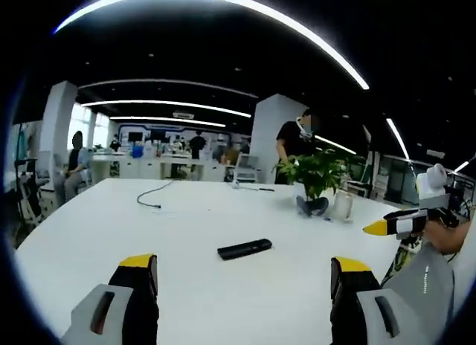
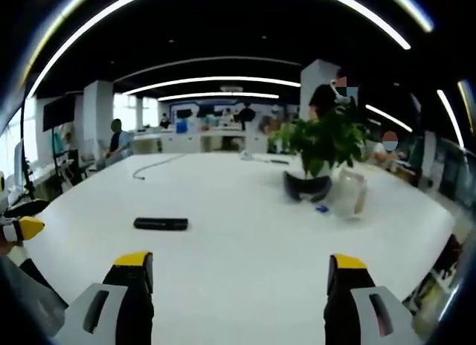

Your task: Press the specified remote control buttons in sequence, fully releasing each button before pressing the next.

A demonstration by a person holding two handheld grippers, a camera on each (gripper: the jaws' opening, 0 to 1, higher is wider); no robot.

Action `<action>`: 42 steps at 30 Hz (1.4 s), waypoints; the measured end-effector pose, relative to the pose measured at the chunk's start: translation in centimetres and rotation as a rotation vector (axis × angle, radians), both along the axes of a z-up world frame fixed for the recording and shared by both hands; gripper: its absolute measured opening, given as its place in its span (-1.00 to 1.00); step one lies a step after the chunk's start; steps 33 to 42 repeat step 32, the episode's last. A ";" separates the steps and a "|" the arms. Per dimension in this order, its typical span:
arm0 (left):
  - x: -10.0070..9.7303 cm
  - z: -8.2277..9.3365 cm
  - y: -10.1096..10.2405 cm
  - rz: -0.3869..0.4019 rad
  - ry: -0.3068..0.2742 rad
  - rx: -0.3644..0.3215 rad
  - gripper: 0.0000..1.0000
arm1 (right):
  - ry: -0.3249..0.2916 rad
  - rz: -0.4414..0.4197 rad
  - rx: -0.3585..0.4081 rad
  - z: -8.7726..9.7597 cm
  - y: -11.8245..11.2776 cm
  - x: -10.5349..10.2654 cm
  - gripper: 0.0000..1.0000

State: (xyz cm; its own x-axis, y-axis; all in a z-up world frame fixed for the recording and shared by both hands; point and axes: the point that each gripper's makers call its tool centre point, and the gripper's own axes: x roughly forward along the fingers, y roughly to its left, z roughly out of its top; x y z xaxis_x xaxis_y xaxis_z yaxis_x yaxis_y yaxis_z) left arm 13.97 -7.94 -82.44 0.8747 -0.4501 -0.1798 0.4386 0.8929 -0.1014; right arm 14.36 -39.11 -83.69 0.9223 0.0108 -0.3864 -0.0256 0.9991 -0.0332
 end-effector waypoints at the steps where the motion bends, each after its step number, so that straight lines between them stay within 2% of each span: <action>1: 0.1 0.5 0.1 0.002 -0.048 0.012 0.96 | -0.001 -0.002 -0.002 0.0 0.0 0.0 0.91; 3: 0.2 0.6 0.5 0.027 -0.046 0.025 0.95 | 0.004 -0.008 -0.009 -0.1 -0.2 0.0 0.87; 5: 0.3 1.0 0.9 0.048 -0.076 0.020 0.99 | 0.007 -0.019 -0.022 -0.1 -0.4 -0.1 0.85; 7: 0.4 1.0 1.0 0.056 -0.077 0.032 1.00 | 0.006 -0.031 -0.037 -0.1 -0.6 -0.1 0.88; 9: 0.3 0.6 0.9 0.050 -0.060 0.064 0.99 | -0.001 -0.032 -0.035 0.1 -0.6 -0.1 0.86; 16: 0.2 0.2 0.5 0.021 -0.057 0.103 1.00 | -0.017 -0.031 -0.026 0.3 -0.6 -0.1 0.86; 22: 0.2 0.4 0.6 0.027 -0.063 0.102 1.00 | -0.022 -0.026 -0.023 0.4 -0.5 0.0 0.85; 26: 0.3 0.3 0.8 0.033 -0.070 0.127 1.00 | -0.026 -0.018 -0.029 0.5 -0.3 -0.1 0.84; 30: 0.3 1.1 1.5 0.070 -0.103 0.109 1.00 | -0.024 -0.011 -0.026 0.5 -0.2 -0.1 0.83; 42: 0.3 1.1 1.7 0.079 -0.097 0.100 0.99 | -0.023 -0.005 -0.028 0.5 -0.1 -0.1 0.83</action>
